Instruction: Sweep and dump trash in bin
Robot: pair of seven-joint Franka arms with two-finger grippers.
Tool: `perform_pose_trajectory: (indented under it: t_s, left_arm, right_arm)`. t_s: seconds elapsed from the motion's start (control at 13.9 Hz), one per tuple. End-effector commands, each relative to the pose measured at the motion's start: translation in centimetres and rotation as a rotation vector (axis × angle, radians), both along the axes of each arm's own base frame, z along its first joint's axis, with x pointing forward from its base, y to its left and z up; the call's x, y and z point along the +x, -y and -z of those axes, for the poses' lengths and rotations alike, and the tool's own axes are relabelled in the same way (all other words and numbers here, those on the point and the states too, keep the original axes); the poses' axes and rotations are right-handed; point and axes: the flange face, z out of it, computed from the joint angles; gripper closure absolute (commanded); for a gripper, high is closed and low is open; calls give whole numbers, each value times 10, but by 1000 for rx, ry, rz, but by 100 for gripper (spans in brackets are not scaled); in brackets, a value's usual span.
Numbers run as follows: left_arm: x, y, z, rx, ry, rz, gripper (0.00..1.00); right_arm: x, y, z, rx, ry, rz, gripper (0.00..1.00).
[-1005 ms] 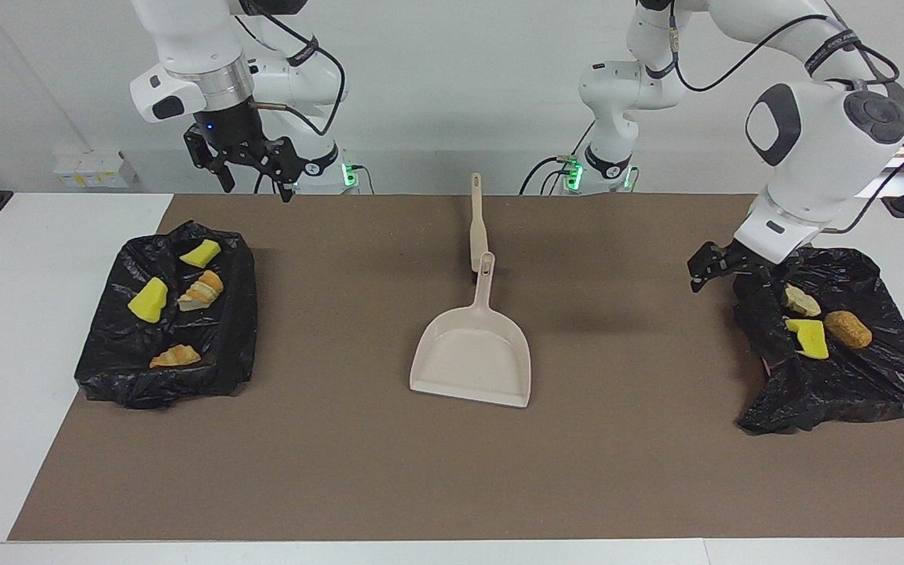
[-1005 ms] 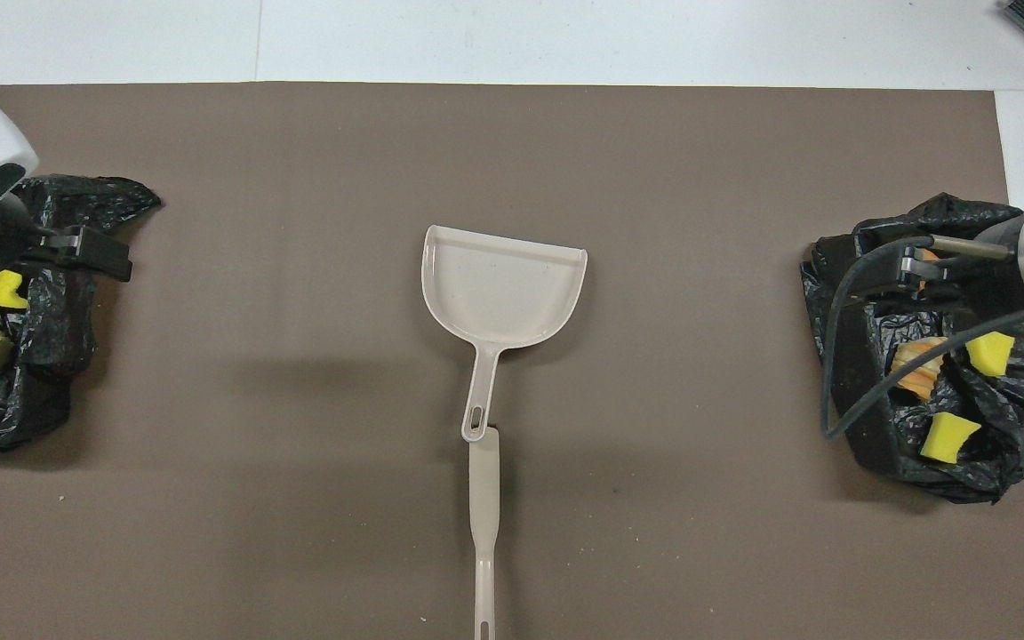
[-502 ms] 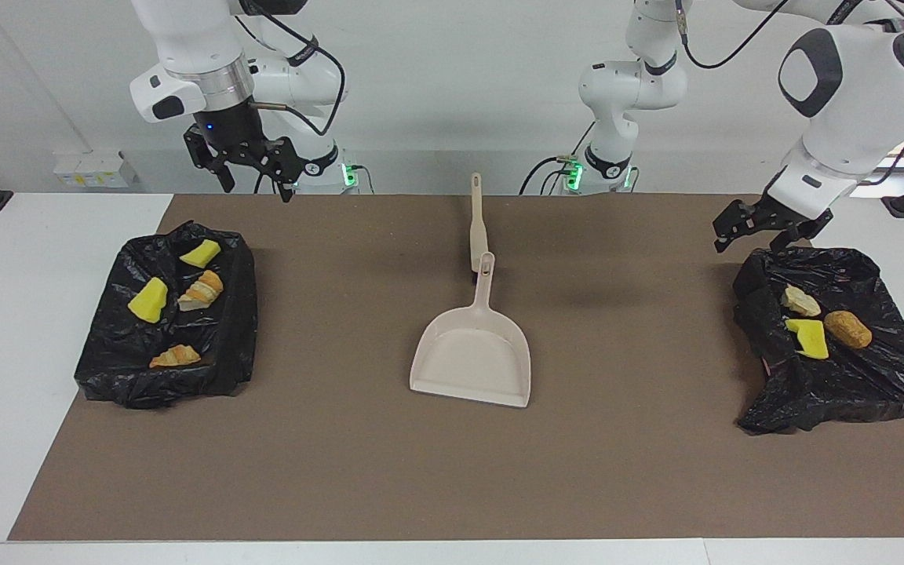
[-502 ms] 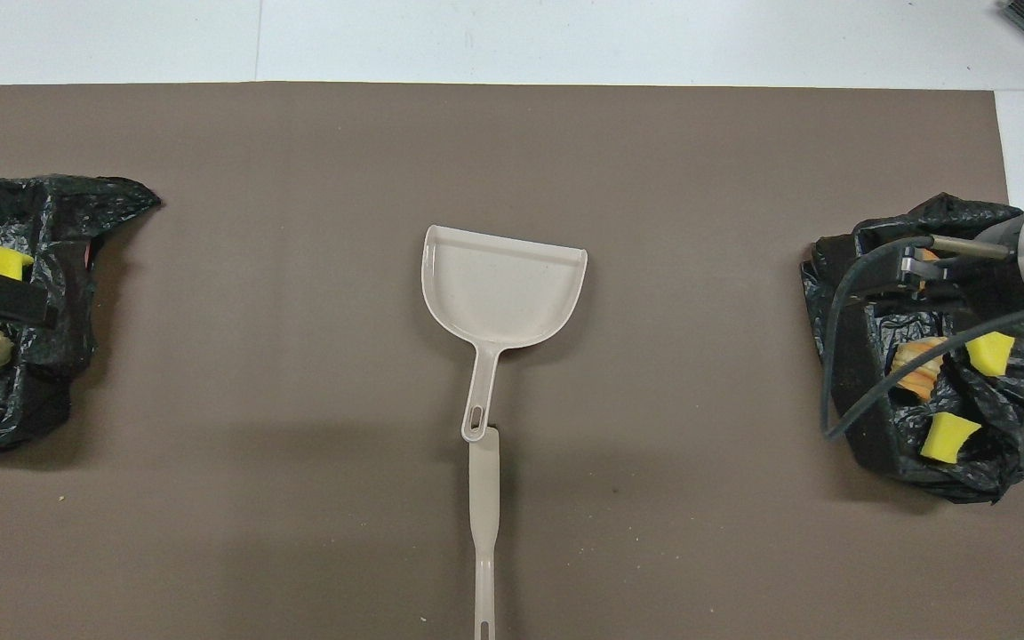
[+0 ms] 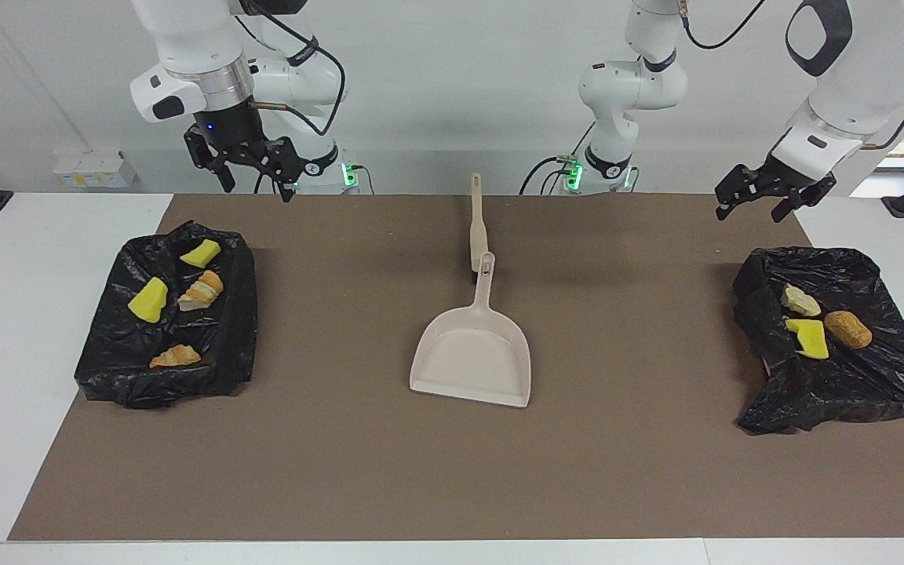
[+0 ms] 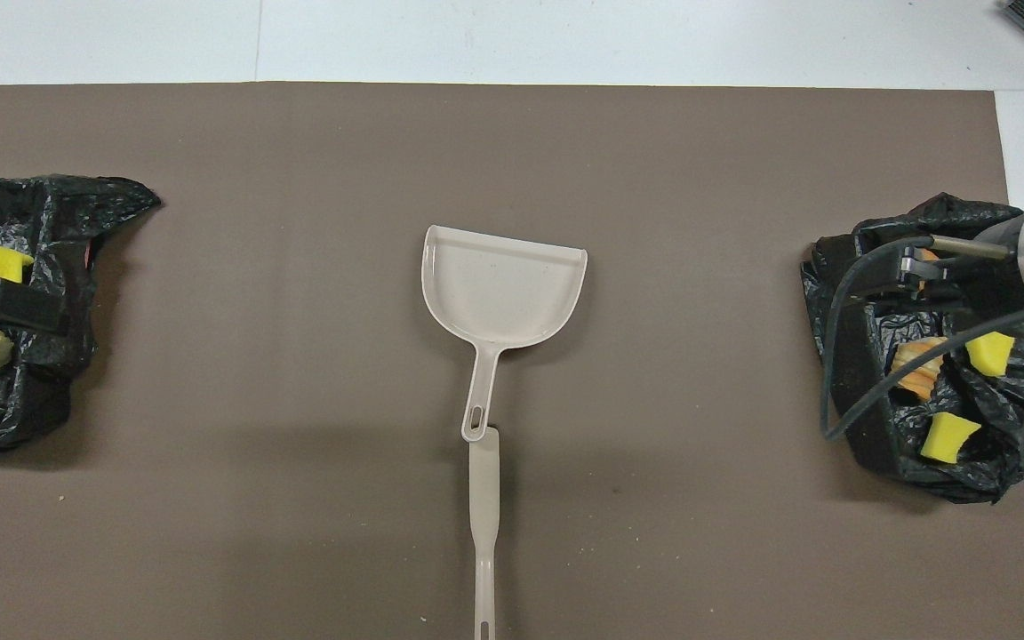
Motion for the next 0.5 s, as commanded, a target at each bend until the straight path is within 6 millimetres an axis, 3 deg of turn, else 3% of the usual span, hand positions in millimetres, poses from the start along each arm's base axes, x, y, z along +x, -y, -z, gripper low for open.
perform_pose_trajectory:
  t_s: [0.0, 0.14, 0.43]
  left_arm:
    - [-6, 4, -6, 16, 4, 24, 0]
    - [-8, 3, -15, 17, 10, 23, 0]
    - [-11, 2, -14, 17, -11, 23, 0]
  right_arm:
    - [0, 0, -3, 11, -1, -22, 0]
    - [0, 0, -4, 11, 0, -22, 0]
    - [0, 0, -4, 13, 0, -23, 0]
